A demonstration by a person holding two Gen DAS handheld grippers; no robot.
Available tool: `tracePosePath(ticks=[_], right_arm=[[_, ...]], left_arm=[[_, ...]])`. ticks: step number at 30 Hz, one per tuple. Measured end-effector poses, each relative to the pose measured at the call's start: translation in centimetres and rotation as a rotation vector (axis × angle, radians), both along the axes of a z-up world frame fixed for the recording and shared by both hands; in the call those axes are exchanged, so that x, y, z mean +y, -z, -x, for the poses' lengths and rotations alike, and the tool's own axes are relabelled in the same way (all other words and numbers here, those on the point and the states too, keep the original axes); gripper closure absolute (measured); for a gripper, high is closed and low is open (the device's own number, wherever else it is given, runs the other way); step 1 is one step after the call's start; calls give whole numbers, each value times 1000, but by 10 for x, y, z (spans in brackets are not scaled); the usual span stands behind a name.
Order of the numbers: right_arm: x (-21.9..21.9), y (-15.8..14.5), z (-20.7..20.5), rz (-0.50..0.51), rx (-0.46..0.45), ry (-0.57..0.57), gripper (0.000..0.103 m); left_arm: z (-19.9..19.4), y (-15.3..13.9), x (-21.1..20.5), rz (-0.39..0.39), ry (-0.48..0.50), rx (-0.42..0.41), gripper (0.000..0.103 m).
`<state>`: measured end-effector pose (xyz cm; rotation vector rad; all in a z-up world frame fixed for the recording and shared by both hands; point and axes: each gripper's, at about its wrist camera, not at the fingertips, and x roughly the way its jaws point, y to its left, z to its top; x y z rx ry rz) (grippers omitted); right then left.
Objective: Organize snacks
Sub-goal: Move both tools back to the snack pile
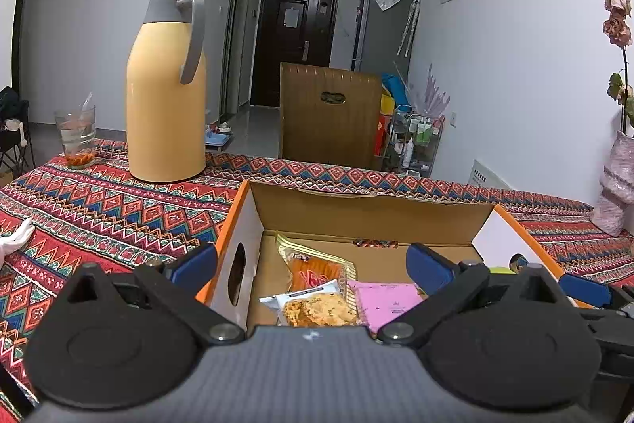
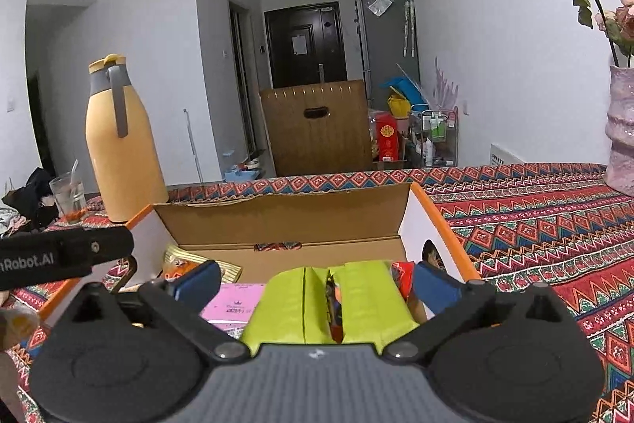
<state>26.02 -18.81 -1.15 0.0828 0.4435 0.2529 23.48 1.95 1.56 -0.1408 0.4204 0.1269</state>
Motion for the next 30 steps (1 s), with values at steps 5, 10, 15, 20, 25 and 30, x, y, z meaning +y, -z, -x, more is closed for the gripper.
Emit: tracePosePath(ticks=[5, 10, 15, 20, 25, 30], right_arm=[[1, 1, 0, 8, 5, 5, 0], [-1, -2, 2, 8, 5, 11, 0], [-5, -12, 11, 7, -15, 9, 0], [-8, -30, 23, 5, -41, -4, 0], [-8, -42, 39, 14, -62, -25, 0], [-11, -47, 64, 28, -71, -47, 0]], left_arm=[[1, -1, 0, 1, -8, 0, 0], [3, -5, -2, -2, -17, -8, 0], [13, -19, -5, -2, -21, -35, 0], [25, -35, -1, 8, -16, -42, 0], [42, -43, 4, 3, -3, -41, 0], [66, -41, 7, -15, 15, -31, 0]])
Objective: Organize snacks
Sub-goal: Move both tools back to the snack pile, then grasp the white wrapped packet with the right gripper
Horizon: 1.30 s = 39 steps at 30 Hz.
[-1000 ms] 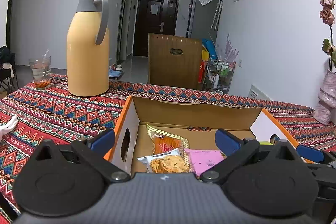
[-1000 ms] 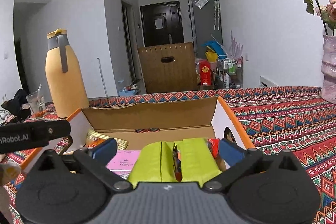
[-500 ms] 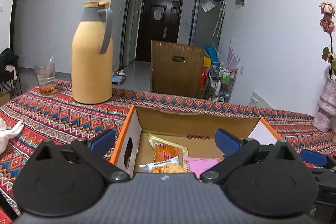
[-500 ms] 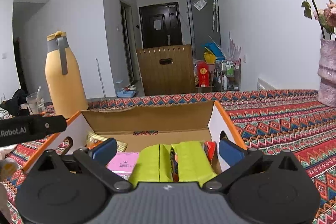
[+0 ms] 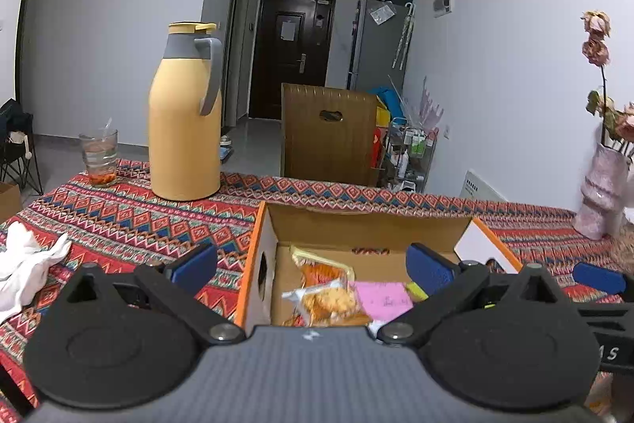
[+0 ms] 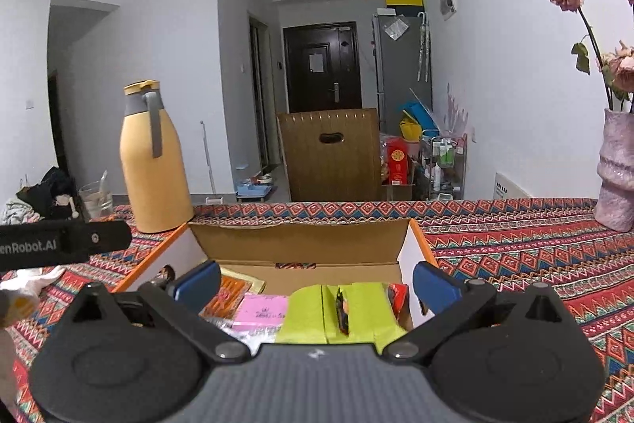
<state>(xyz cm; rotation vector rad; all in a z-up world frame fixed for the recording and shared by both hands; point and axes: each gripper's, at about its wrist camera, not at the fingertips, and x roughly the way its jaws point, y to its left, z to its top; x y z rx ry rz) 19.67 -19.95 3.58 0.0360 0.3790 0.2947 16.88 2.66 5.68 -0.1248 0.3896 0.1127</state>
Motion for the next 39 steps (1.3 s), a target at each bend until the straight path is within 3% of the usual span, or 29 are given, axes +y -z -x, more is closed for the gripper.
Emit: tracePosePath(ticks=[8, 17, 24, 39], right_arm=[[-3, 16, 43, 39, 52, -34, 0], [-5, 55, 75, 77, 197, -50, 0], [-5, 77, 87, 93, 275, -32, 0], [-2, 95, 87, 148, 326, 26, 0]], left_arm=[[38, 19, 9, -8, 15, 49, 0], [70, 54, 12, -23, 40, 139, 0], [82, 85, 8, -55, 43, 155, 0], [87, 86, 14, -13, 52, 139, 0]])
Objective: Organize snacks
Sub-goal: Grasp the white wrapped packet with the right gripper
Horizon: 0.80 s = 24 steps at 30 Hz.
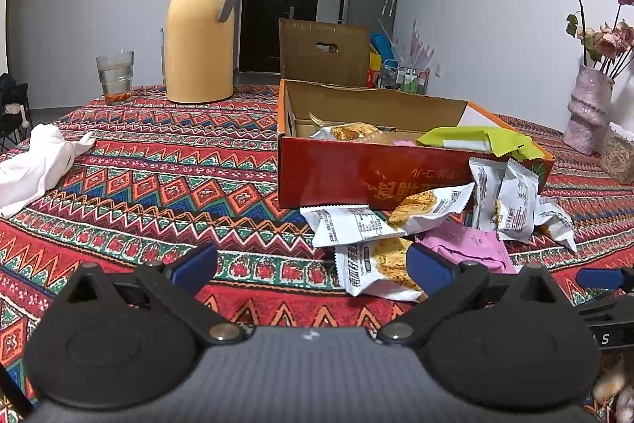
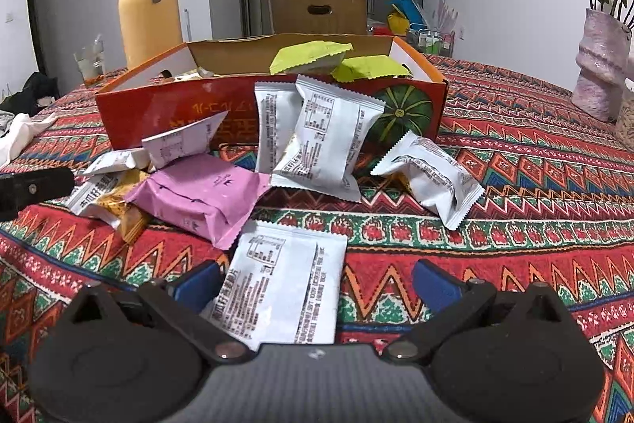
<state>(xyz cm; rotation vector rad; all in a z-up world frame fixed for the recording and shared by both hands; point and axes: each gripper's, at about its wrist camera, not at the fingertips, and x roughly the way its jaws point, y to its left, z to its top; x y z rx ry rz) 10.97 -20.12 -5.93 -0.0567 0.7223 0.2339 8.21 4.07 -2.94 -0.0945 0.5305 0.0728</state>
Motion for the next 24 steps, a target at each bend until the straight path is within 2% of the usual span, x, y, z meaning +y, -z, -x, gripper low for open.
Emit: tracePosePath(ticks=[6, 11, 12, 13, 14, 17, 24], right_arm=[[-1, 0, 0, -3, 1, -13, 1], [-1, -2, 3, -15, -25, -25, 24], [-1, -3, 4, -19, -32, -27, 32], [-1, -3, 5, -22, -37, -28, 46], [-2, -4, 6, -28, -43, -30, 52], [-6, -5, 7, -55, -52, -22, 59], [-18, -11, 14, -128, -114, 18, 59]], left_arm=[[1, 0, 2, 7, -5, -5, 0], [0, 1, 3, 13, -9, 5, 0], [-1, 1, 3, 13, -9, 7, 0], [-1, 1, 3, 13, -10, 9, 0], [-1, 2, 3, 12, -11, 11, 0], [-2, 2, 3, 10, -14, 15, 0], [-4, 4, 2, 1, -21, 27, 0]])
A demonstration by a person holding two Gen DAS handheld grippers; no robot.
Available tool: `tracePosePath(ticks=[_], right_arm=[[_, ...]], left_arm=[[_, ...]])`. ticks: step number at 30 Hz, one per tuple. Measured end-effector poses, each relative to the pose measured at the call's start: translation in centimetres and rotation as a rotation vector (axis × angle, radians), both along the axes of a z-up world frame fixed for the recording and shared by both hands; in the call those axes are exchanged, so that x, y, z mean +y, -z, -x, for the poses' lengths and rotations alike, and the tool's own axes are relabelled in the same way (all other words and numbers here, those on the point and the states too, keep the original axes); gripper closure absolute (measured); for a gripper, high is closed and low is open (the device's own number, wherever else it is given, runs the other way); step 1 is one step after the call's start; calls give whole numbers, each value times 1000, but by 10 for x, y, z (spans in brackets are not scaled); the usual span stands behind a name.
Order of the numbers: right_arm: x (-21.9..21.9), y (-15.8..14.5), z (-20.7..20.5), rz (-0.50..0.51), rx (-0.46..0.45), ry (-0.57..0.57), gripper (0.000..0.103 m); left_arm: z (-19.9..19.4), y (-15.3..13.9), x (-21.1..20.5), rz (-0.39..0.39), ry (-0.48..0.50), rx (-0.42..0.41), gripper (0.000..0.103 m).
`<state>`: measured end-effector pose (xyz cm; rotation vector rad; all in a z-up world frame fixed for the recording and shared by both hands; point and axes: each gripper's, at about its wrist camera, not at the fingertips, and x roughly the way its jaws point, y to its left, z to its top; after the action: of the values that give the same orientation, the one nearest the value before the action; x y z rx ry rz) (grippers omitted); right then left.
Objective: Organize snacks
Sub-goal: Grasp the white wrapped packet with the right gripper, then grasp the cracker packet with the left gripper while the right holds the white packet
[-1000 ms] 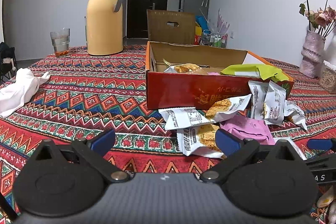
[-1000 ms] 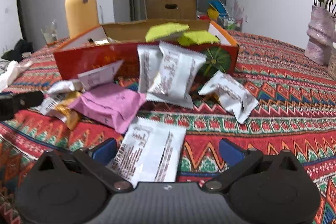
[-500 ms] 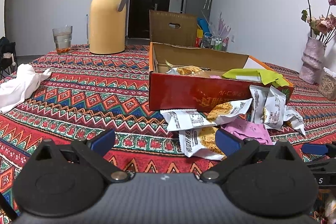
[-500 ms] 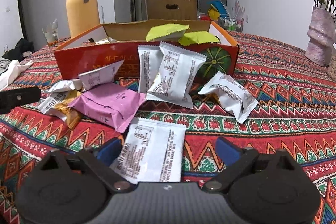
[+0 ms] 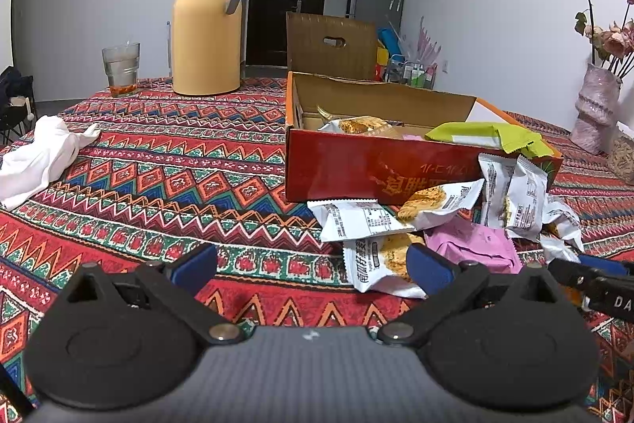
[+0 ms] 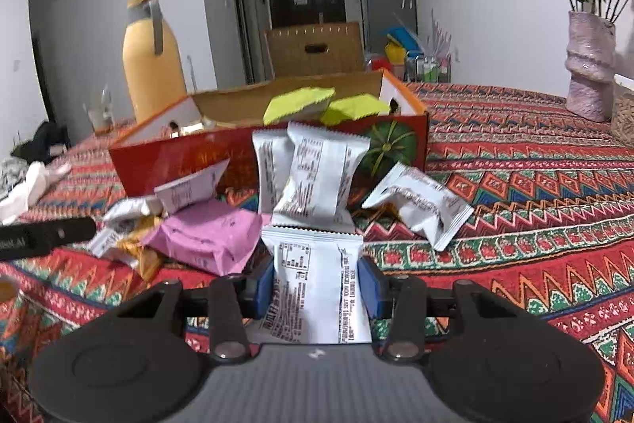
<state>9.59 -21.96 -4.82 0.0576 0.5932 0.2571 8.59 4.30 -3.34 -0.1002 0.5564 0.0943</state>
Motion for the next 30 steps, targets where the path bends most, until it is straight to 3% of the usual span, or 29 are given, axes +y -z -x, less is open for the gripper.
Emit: tracePosePath(ticks=[6, 18, 24, 30], right_arm=[[-8, -2, 1, -49, -26, 33, 59], [-17, -4, 4, -104, -61, 50, 59], [-18, -4, 5, -119, -68, 43, 59], [-19, -5, 7, -133, -75, 37, 59]], left_arm=[[-3, -3, -4, -22, 17, 34, 0], [-24, -2, -44, -214, 128, 128, 0], [-37, 5, -58, -224, 162, 158, 0], [-54, 13, -58, -197, 168, 209, 20]])
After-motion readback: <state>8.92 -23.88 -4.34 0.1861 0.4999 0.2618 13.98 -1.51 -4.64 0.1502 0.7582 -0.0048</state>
